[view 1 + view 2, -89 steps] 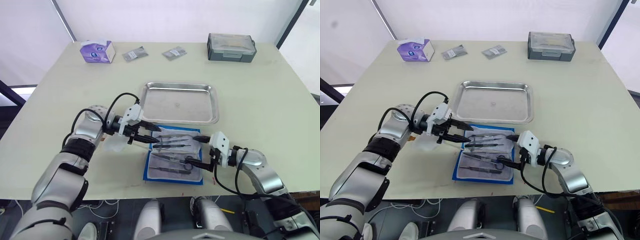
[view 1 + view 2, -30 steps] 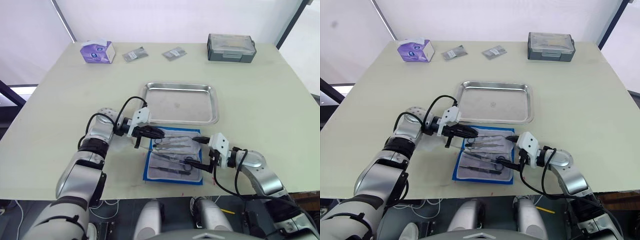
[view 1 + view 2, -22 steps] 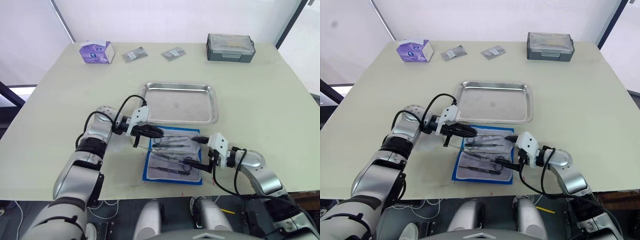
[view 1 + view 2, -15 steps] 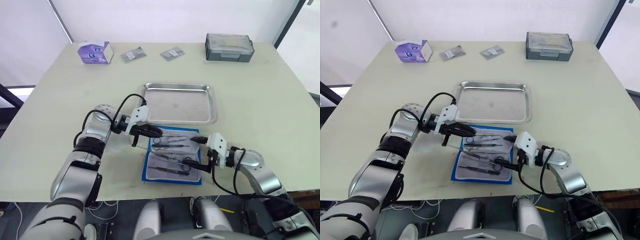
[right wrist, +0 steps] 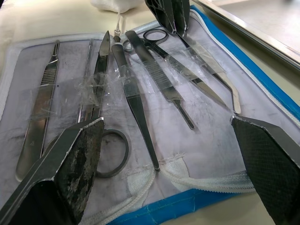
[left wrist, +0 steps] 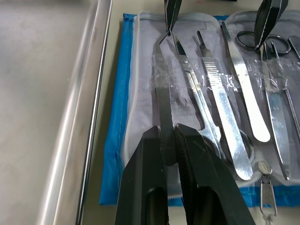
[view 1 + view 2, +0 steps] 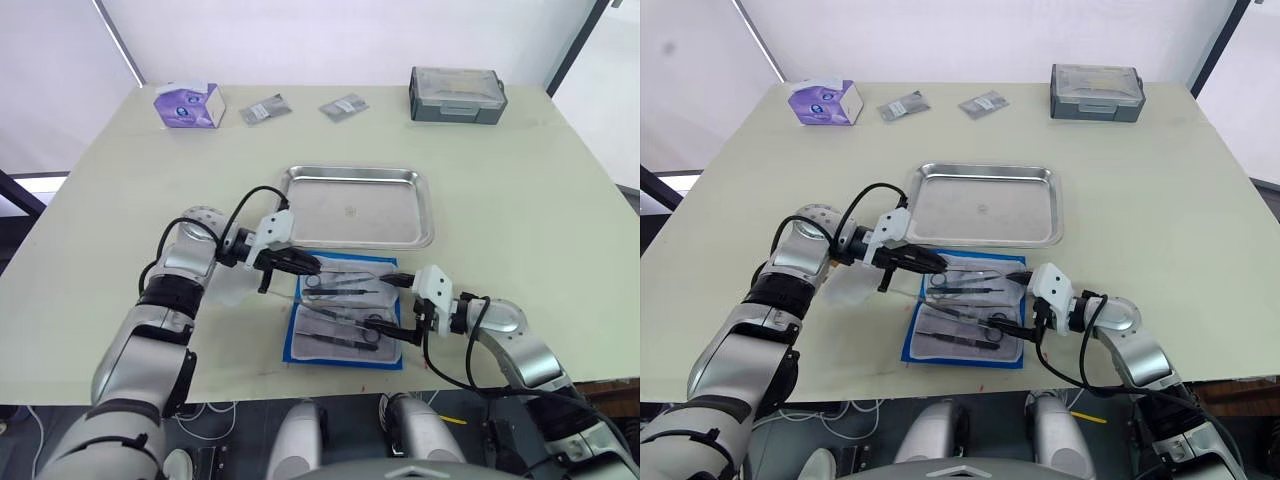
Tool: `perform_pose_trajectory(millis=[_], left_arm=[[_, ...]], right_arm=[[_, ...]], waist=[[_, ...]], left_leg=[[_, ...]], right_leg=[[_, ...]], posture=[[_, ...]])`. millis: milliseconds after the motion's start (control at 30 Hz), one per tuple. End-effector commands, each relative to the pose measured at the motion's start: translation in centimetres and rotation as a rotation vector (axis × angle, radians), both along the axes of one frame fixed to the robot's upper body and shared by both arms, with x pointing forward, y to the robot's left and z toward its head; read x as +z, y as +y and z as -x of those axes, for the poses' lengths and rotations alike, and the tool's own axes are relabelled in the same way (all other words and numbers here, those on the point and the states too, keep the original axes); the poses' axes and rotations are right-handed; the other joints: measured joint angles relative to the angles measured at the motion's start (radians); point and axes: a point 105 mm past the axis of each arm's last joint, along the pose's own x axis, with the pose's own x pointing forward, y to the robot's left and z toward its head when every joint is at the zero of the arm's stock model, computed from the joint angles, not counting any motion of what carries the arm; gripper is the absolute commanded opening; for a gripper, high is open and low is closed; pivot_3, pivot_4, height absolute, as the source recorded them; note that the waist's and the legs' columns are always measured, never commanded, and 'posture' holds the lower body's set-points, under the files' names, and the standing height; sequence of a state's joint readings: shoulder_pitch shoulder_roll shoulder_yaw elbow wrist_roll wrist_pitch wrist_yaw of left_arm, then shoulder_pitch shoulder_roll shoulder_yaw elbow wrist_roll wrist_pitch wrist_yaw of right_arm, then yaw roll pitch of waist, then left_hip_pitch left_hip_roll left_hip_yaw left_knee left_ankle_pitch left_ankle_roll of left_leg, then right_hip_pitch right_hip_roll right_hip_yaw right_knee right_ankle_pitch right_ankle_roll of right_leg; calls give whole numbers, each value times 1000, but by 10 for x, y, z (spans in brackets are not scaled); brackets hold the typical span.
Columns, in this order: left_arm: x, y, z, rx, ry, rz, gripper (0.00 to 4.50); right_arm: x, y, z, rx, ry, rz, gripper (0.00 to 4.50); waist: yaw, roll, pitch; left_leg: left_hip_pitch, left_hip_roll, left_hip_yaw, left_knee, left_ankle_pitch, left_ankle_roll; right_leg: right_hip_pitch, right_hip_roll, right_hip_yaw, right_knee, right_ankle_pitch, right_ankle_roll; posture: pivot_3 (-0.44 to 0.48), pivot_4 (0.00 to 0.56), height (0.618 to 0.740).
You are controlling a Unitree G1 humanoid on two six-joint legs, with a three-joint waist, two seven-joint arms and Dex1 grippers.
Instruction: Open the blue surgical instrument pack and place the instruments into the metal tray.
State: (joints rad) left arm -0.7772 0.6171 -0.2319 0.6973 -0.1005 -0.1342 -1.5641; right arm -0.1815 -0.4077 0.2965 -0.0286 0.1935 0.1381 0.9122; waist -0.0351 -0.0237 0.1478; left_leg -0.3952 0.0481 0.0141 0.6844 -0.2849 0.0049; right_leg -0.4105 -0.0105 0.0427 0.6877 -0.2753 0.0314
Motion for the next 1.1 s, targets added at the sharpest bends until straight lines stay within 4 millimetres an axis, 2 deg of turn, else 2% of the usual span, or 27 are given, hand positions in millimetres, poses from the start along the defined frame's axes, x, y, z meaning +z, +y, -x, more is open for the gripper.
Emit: perform_pose_trajectory(millis=[33,600,1100], left_arm=[[11,7,-2,13,-32,5,54],[25,17,-3,74,-34,-53,54],[41,30,11,121,27,-99,54]], right_arm=[[-43,-11,12,-30,164,111,4500],[-44,-11,12,-34,171,115,4500],[-45,-10,11,-32,176,118,4500]], waist=[[0,0,0],[0,0,0],[0,0,0]], left_leg=[[0,0,0,0,0,0],[0,0,0,0,0,0],[0,0,0,0,0,0]], right_leg=[[0,0,0,0,0,0],[0,0,0,0,0,0],[0,0,0,0,0,0]], posture=[[0,150,731],[0,150,731],[0,150,731]])
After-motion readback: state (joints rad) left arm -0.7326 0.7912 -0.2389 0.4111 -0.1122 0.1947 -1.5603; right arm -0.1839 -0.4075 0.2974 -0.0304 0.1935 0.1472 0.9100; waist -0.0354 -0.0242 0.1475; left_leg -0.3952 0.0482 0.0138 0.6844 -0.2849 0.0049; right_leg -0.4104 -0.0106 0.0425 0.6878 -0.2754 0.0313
